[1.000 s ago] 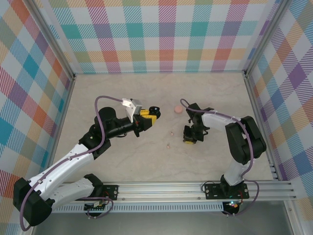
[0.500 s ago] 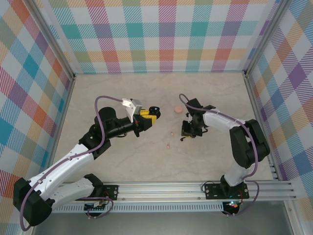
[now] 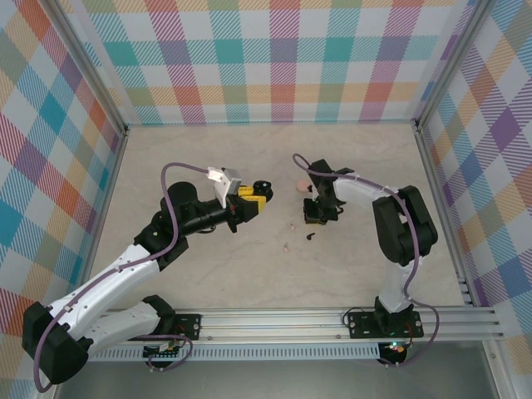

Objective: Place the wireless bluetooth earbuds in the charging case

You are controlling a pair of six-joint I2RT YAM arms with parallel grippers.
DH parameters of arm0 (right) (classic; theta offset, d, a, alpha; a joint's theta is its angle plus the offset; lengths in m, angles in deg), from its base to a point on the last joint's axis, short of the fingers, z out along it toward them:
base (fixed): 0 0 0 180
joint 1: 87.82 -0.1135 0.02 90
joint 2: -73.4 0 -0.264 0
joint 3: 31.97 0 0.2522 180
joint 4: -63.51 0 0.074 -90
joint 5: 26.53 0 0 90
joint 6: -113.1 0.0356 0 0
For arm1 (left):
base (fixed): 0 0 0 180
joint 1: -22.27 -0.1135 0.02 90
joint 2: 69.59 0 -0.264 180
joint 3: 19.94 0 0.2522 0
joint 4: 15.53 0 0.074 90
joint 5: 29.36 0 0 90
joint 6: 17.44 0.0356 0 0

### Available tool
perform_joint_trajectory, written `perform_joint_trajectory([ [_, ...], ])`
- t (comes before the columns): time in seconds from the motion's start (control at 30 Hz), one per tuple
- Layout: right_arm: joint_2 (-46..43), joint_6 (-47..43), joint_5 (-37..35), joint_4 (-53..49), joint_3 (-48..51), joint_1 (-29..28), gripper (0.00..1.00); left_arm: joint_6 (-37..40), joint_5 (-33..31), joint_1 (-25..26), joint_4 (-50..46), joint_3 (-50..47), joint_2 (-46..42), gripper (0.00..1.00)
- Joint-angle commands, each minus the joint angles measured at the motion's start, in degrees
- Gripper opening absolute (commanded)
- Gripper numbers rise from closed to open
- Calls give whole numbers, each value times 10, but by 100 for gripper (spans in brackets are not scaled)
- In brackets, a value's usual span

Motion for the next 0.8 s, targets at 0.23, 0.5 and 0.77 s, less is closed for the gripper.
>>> perform_joint_trajectory([
  [0.23, -2, -38, 32, -47, 19, 1, 12, 9, 7, 7, -3, 4, -10, 20],
  [0.5, -36, -36, 29, -63, 56, -2, 13, 8, 8, 7, -2, 5, -10, 20],
  [0.77, -55, -27, 28, -65, 75, -6, 14, 7, 10, 7, 1, 6, -10, 20],
])
